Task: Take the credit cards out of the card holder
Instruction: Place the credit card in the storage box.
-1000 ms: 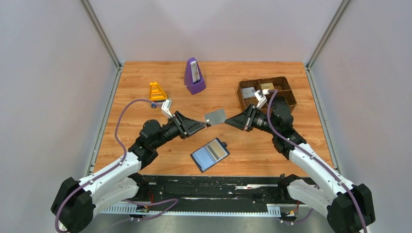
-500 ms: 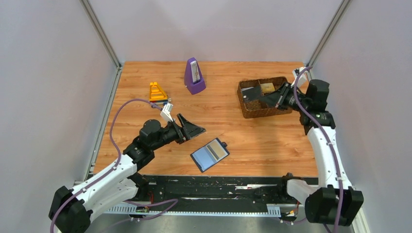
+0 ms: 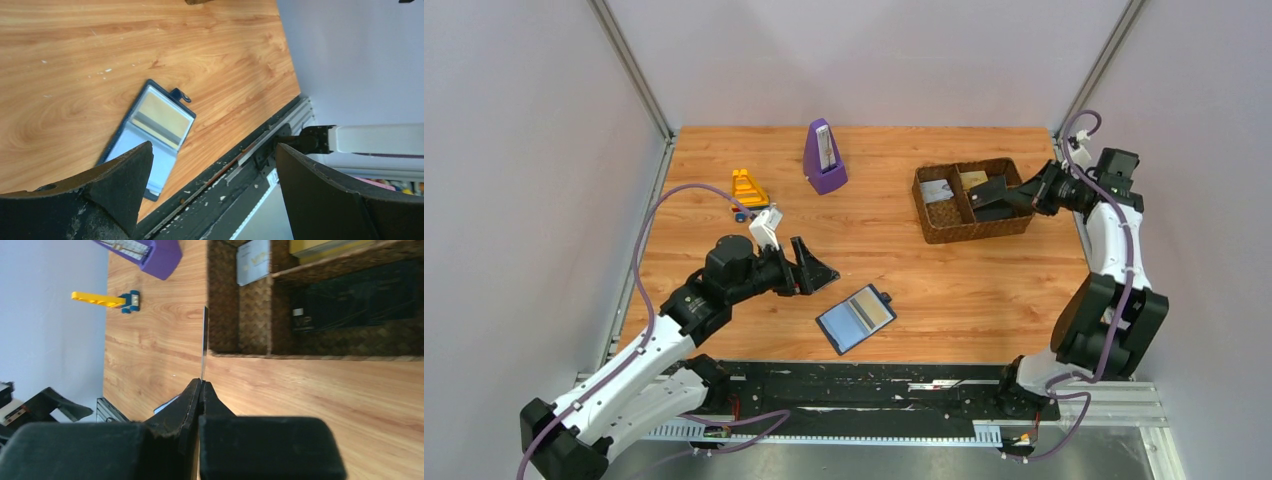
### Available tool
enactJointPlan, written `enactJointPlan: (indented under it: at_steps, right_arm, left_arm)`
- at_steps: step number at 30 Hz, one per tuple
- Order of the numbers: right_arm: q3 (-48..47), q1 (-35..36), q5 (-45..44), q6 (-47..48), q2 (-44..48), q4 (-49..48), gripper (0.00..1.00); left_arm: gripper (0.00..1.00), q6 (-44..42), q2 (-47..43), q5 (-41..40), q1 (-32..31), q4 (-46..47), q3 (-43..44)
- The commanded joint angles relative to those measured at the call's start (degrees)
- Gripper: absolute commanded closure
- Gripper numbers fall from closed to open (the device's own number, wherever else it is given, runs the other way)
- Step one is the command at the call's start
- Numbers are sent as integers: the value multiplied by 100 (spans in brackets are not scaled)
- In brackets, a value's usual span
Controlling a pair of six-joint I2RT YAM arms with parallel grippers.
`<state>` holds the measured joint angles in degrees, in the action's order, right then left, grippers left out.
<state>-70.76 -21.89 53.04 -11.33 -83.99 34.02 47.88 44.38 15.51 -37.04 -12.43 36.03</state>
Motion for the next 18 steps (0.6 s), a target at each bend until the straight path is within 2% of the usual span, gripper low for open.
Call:
enactJointPlan:
  at_steps: [1,10,18]
  right_arm:
    - [-598,-155,-106,842,-601,437,100]
    - [-1359,-165,-873,1350,-1884,852,100]
    - [-1958,-153,-812,1547,-2673,1048,100]
  left_arm:
    - [0,-687,-138,-277,-9,-452,406]
    - [0,-1044,76,-662,-5,-753,832]
    - [0,-999,240,-975,1,-631,873]
